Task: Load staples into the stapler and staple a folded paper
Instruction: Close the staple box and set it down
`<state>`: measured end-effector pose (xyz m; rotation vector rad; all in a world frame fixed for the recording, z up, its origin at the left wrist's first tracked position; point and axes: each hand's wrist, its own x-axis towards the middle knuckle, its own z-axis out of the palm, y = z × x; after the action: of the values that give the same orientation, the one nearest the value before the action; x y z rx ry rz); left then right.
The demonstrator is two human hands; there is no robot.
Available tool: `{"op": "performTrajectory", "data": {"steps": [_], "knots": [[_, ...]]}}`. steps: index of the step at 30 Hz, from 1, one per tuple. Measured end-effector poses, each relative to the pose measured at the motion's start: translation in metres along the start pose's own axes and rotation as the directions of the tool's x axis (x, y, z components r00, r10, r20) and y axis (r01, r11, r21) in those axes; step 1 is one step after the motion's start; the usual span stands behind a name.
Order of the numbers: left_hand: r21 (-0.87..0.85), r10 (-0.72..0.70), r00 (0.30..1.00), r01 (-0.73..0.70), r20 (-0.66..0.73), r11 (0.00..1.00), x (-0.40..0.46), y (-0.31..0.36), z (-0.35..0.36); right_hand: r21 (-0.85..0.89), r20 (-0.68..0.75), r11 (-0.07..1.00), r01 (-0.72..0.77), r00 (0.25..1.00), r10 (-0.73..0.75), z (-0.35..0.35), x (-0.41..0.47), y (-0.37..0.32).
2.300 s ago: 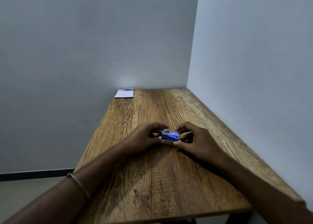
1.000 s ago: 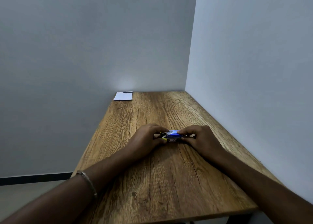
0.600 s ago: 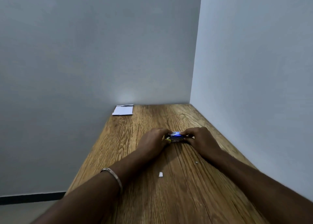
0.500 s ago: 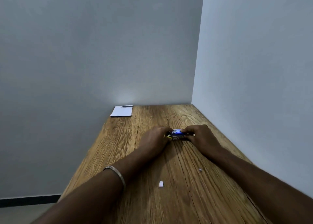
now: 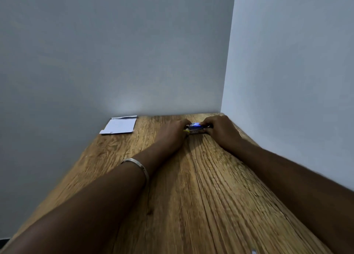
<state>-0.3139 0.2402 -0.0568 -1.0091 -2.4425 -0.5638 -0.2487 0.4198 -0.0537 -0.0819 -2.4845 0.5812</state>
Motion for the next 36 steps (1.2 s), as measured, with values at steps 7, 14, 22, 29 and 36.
{"op": "performTrajectory", "data": {"steps": [7,14,22,29,36], "knots": [[0.023,-0.011,1.000,0.012,-0.022,1.000,0.048,-0.017,0.029,-0.028,-0.040,1.000,-0.007,0.999,0.006,0.023,0.043,0.022],[0.035,-0.011,0.999,0.013,-0.041,0.999,0.059,-0.023,0.038,-0.015,-0.047,1.000,0.021,0.999,-0.021,0.026,0.052,0.029],[0.031,0.013,0.998,-0.011,-0.060,0.999,0.059,-0.025,0.040,-0.024,-0.041,0.999,0.048,0.998,-0.049,0.025,0.050,0.029],[0.027,0.008,0.999,-0.007,-0.032,1.000,0.059,-0.026,0.043,-0.056,-0.056,0.995,0.080,0.995,-0.083,0.028,0.049,0.028],[0.033,0.022,0.998,-0.020,-0.057,0.999,0.058,-0.026,0.044,-0.088,-0.055,0.993,0.077,0.995,-0.082,0.029,0.048,0.029]]}}
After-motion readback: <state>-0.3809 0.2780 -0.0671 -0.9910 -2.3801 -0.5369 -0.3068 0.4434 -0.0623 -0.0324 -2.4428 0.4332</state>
